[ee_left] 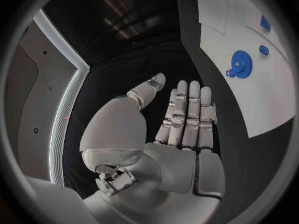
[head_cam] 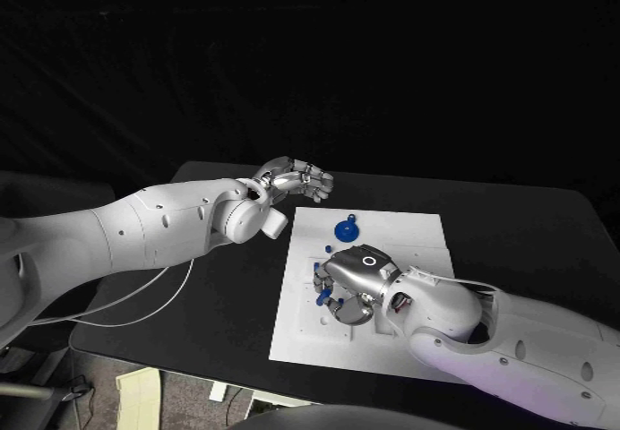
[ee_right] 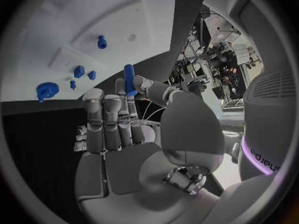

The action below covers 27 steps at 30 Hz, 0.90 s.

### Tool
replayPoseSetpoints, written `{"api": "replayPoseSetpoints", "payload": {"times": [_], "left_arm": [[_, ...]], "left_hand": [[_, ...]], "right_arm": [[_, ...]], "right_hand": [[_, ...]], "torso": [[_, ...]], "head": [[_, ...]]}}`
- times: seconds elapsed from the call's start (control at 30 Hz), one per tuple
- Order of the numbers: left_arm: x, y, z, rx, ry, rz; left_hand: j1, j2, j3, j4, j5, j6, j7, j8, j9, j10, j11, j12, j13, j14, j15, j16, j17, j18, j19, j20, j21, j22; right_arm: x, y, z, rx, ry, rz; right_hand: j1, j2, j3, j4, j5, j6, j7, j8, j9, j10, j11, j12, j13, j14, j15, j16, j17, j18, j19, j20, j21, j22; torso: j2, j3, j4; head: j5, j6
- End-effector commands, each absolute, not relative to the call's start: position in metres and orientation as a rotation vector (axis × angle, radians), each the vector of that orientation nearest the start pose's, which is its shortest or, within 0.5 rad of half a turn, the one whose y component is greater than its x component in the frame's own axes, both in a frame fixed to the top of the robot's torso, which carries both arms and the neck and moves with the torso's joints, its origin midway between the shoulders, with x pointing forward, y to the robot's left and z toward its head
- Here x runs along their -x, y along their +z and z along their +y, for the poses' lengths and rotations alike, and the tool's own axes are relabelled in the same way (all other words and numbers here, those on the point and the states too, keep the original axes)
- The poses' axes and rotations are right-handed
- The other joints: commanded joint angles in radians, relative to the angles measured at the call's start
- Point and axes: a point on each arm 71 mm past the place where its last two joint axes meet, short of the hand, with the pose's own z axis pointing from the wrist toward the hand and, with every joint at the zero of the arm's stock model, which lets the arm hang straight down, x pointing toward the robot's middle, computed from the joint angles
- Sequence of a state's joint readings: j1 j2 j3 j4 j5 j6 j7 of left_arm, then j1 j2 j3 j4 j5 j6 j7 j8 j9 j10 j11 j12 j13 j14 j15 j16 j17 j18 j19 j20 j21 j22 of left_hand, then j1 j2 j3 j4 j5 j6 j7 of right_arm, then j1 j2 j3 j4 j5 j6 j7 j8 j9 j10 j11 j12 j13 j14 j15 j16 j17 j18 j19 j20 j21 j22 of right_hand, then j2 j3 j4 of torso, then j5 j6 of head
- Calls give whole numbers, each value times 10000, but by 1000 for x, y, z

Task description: Assemble the parts on the task board

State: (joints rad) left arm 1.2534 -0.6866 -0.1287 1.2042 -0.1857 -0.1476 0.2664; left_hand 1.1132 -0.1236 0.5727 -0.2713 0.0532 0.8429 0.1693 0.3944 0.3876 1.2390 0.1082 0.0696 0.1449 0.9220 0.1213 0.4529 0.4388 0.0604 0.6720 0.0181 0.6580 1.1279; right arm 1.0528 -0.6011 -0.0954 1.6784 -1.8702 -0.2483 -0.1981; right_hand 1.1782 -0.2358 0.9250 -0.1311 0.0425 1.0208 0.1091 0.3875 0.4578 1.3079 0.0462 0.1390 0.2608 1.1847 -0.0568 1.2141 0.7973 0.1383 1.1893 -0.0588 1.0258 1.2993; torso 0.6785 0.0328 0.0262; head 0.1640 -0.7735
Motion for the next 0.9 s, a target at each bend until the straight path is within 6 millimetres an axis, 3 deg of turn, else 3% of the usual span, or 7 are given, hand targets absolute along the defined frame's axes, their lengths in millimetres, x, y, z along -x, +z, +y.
{"api": "replayPoseSetpoints", "payload": {"times": [0.03, 0.47, 0.9], "left_arm": [[-539, -204, 212, 9205, -13936, 16552], [-540, -205, 213, 9217, -13919, 16565], [-540, -205, 213, 9223, -13913, 16580]], "left_hand": [[95, -6, -52, 35, 46, -59, -20, 38, -15, -51, 30, 24, -13, 26, 47, -47, 11, 168, -17, 74, -57, 10], [90, -3, -56, 42, 45, -63, -18, 37, -17, -53, 31, 24, -17, 28, 48, -58, 17, 167, -17, 75, -63, 15], [87, -3, -60, 48, 45, -68, -16, 37, -18, -55, 32, 24, -21, 29, 49, -69, 23, 166, -17, 76, -69, 19]], "right_arm": [[-379, -246, -37, 7094, 8072, 16425], [-373, -265, -39, 7392, 7706, 16898], [-375, -274, -42, 7618, 7336, 17059]], "right_hand": [[57, 45, 45, 4, 63, 56, -20, 61, 10, 81, -1, 43, 16, 20, -76, 49, -4, 1235, 64, -28, 33, 4], [53, 64, 43, -25, 63, 52, -19, 59, 17, 86, -4, 45, 27, 32, -79, 51, -3, 1235, 80, -37, 39, 5], [46, 74, 44, -43, 63, 48, -18, 56, 22, 84, -4, 44, 34, 35, -79, 49, -3, 1235, 85, -40, 40, 5]], "torso": [[-2, -1, -8], [4, 24, -19], [5, 17, -23]], "head": [[49, -37], [134, -179], [156, -192]]}}
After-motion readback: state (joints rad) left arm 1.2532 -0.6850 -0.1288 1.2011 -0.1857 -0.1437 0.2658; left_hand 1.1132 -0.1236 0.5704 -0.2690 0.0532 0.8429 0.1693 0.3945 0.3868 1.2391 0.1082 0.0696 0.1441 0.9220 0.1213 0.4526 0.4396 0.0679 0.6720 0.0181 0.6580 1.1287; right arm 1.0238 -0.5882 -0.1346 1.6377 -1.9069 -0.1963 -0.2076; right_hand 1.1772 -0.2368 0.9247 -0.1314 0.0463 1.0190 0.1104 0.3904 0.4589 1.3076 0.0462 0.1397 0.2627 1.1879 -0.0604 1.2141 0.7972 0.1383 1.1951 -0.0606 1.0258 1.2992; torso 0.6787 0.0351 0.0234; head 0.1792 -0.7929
